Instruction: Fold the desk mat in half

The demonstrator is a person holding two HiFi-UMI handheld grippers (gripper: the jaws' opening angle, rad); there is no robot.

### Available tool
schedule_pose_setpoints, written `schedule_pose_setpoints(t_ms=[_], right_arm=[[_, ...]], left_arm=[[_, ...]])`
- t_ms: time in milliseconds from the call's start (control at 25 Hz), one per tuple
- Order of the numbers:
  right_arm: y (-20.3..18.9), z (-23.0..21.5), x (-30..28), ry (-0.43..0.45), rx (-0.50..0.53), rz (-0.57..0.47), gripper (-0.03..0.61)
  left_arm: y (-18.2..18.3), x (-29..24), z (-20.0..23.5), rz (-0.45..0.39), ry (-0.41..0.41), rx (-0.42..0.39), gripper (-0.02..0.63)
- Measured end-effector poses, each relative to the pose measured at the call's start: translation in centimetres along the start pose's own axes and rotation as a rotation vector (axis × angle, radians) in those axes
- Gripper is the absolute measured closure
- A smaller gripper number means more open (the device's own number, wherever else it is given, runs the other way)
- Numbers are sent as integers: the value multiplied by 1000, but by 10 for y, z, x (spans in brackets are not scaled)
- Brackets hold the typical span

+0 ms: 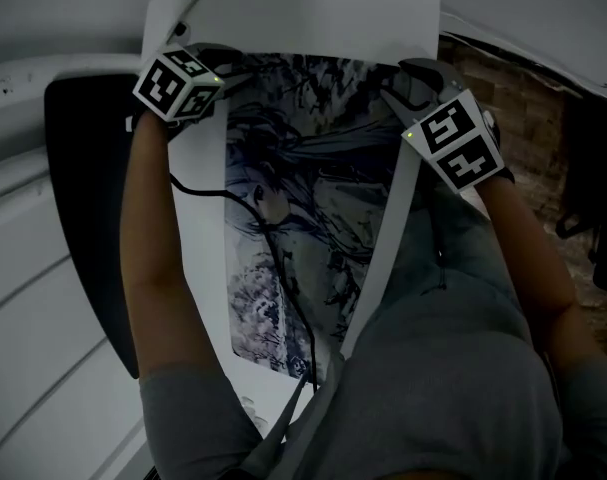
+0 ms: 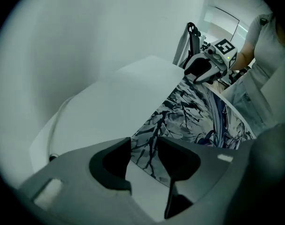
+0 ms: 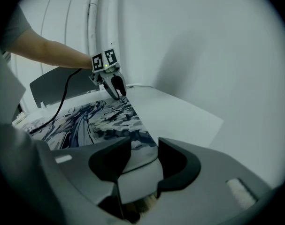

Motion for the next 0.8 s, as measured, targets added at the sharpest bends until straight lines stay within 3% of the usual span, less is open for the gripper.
schedule_pose_setpoints(t_ms=[120,280,640,800], right_arm=[[-1,3,0,-20,6,-17,432],[-1,13,0,-23,47,-27,525],[-6,19,0,-41,143,-35,549],[-8,19,0,-50,168,-47,551]], left_arm=[[0,0,0,17,4,6,430],[1,0,-2,5,18,28,445],[-1,3,-7,-71,56,107,509],[-2,4,-12,-142,99,173,554]])
Point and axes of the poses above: the fingertips, and each gripper's own axes: x backward along the fingers, z to its left, y out of its top, the point moved 1 cm from there along x, backward along the fingers, and after that the axes turned 1 degree about z, right-handed, at the moved point
